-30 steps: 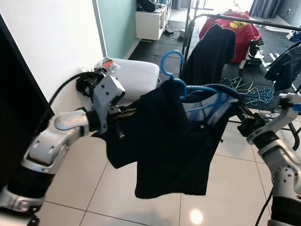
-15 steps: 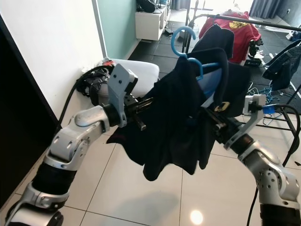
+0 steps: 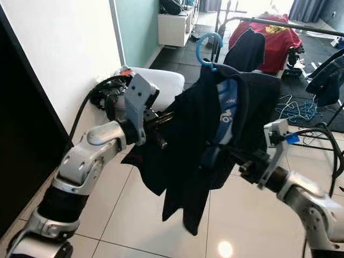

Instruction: Hang hanger

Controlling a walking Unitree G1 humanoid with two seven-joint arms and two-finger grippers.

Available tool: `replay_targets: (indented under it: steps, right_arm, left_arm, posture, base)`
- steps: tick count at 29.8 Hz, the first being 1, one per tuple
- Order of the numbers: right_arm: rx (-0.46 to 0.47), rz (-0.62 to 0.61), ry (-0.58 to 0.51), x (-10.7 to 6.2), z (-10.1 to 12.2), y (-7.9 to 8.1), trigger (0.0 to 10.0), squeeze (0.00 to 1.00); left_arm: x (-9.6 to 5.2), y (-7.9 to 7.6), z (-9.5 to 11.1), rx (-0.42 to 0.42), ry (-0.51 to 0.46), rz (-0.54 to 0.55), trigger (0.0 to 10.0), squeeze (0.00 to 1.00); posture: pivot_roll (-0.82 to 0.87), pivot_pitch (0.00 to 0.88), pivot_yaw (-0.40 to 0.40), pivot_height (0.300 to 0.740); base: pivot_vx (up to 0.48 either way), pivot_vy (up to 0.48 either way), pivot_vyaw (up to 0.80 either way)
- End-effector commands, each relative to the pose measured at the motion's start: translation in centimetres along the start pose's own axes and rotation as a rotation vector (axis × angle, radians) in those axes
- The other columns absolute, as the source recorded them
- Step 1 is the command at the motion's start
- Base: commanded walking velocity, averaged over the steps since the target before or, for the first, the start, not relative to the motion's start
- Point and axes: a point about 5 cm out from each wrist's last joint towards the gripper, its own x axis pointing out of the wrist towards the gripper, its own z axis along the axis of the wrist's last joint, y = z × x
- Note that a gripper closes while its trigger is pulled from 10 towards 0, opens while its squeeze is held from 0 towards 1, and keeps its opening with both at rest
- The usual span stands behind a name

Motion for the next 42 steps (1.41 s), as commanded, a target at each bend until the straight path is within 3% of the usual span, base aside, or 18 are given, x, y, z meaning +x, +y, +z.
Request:
replay_targets:
  steps: [1, 6, 7, 8, 9, 14, 22, 24, 26, 27, 28, 29, 30, 33, 35, 36, 39, 42]
  right_arm:
    - [-0.016, -0.058, -0.007, -0.4, 0.2, -0.8, 0.0, 0.0]
    - [-0.022, -0.123, 0.005, -1.0, 0.3, -1.7, 0.0, 0.0]
    - [-0.03, -0.12, 0.041, -1.0, -0.2, -1.6, 10.0, 0.0]
    - [-0.03, -0.12, 0.041, -1.0, -0.2, -1.6, 10.0, 0.0]
    - [-0.03, -0.067, 0.117, -0.8, -1.6, -0.8, 10.0, 1.0]
    - [-0.016, 0.004, 0.196, -0.6, -3.4, 0.3, 10.0, 1.0]
    - [-0.007, -0.021, 0.225, -0.7, -4.9, 0.2, 10.0, 1.0]
    - [0.008, -0.141, 0.163, -1.1, -5.4, -1.0, 10.0, 1.0]
    - [0.014, -0.176, 0.145, -1.2, -5.5, -1.3, 10.0, 1.0]
    - [0.047, -0.236, 0.115, -1.5, -5.8, -1.8, 10.0, 0.85]
    - [0.078, -0.286, 0.089, -1.8, -6.1, -2.2, 10.0, 0.52]
    - [0.078, -0.286, 0.089, -1.8, -6.1, -2.2, 10.0, 0.52]
    - [0.124, -0.355, 0.07, -2.1, -6.9, -2.5, 10.0, 0.0]
    - [0.219, -0.496, 0.096, -3.1, -10.5, -2.6, 10.0, 0.0]
    - [0.265, -0.577, 0.128, -4.1, -13.3, -2.2, 10.0, 0.0]
    - [0.275, -0.599, 0.135, -4.4, -14.0, -2.1, 10.0, 0.0]
    - [0.296, -0.676, 0.166, -5.6, -16.2, -1.9, 10.0, 0.0]
    - [0.293, -0.706, 0.189, -6.1, -17.3, -1.8, 10.0, 0.0]
  left_arm:
    - [-0.1, 0.5, 0.8, 0.035, -0.037, 0.009, 10.0, 0.0]
    - [-0.4, 1.2, 0.6, 0.039, -0.027, 0.029, 10.0, 0.0]
    - [-0.5, 1.2, 0.6, 0.041, -0.028, 0.033, 10.0, 0.0]
    - [-0.5, 1.2, 0.6, 0.041, -0.028, 0.033, 10.0, 0.0]
    - [-0.5, 1.1, 0.6, 0.03, -0.036, 0.041, 10.0, 0.0]
    - [-0.4, 0.7, 0.5, 0.001, -0.052, 0.049, 10.0, 0.0]
    - [-0.7, 0.9, -0.5, -0.055, -0.059, 0.139, 10.0, 0.0]
    - [-1.5, 1.4, -2.0, -0.028, -0.024, 0.184, 10.0, 0.0]
    - [-1.7, 1.4, -2.5, -0.015, -0.012, 0.191, 10.0, 0.0]
    - [-2.2, 1.5, -3.5, -0.032, 0.006, 0.205, 10.0, 0.0]
    - [-2.8, 1.6, -4.7, -0.072, 0.026, 0.224, 10.0, 0.0]
    - [-2.8, 1.6, -4.7, -0.072, 0.026, 0.224, 10.0, 0.0]
    - [-3.7, 1.5, -6.4, -0.121, 0.059, 0.246, 10.0, 0.0]
    - [-6.8, 0.3, -11.8, -0.281, 0.17, 0.279, 10.0, 0.0]
    - [-9.5, -0.8, -15.5, -0.31, 0.294, 0.322, 10.0, 0.0]
    - [-10.3, -1.1, -16.4, -0.302, 0.33, 0.333, 10.0, 0.0]
    - [-12.3, -1.8, -18.1, -0.398, 0.364, 0.423, 10.0, 0.0]
    - [-13.1, -2.3, -19.0, -0.381, 0.404, 0.438, 10.0, 0.0]
  posture:
    - [-0.02, 0.073, -0.05, 0.74]
    - [-0.02, 0.072, -0.051, 0.74]
    - [-0.02, 0.068, -0.052, 0.74]
    - [-0.02, 0.068, -0.052, 0.74]
    - [-0.02, 0.071, -0.053, 0.74]
    - [-0.02, 0.073, -0.054, 0.74]
    - [-0.03, 0.078, -0.057, 0.74]
    - [-0.03, 0.079, -0.057, 0.74]
    - [-0.03, 0.079, -0.057, 0.74]
    - [-0.03, 0.079, -0.057, 0.74]
    - [-0.04, 0.081, -0.054, 0.74]
    - [-0.04, 0.081, -0.054, 0.74]
    - [-0.04, 0.082, -0.053, 0.74]
    - [-0.04, 0.082, -0.053, 0.74]
    - [-0.05, 0.086, -0.055, 0.74]
    - [-0.05, 0.086, -0.055, 0.74]
    - [-0.05, 0.088, -0.065, 0.74]
    - [-0.05, 0.087, -0.068, 0.74]
  base:
    - [0.0, 0.0, 0.0]
    - [0.0, 0.0, 0.0]
    - [0.0, 0.0, 0.0]
    - [0.0, 0.0, 0.0]
    - [0.0, 0.0, 0.0]
    - [0.0, 0.0, 0.0]
    - [0.0, 0.0, 0.0]
    - [0.0, 0.0, 0.0]
    - [0.0, 0.0, 0.0]
    - [0.0, 0.0, 0.0]
    - [0.0, 0.0, 0.0]
    - [0.0, 0.0, 0.0]
    - [0.0, 0.0, 0.0]
    - [0.0, 0.0, 0.0]
    - [0.0, 0.0, -0.8]
    - [0.0, 0.0, -0.8]
    - [0.0, 0.0, -0.8]
    - [0.0, 0.0, -0.8]
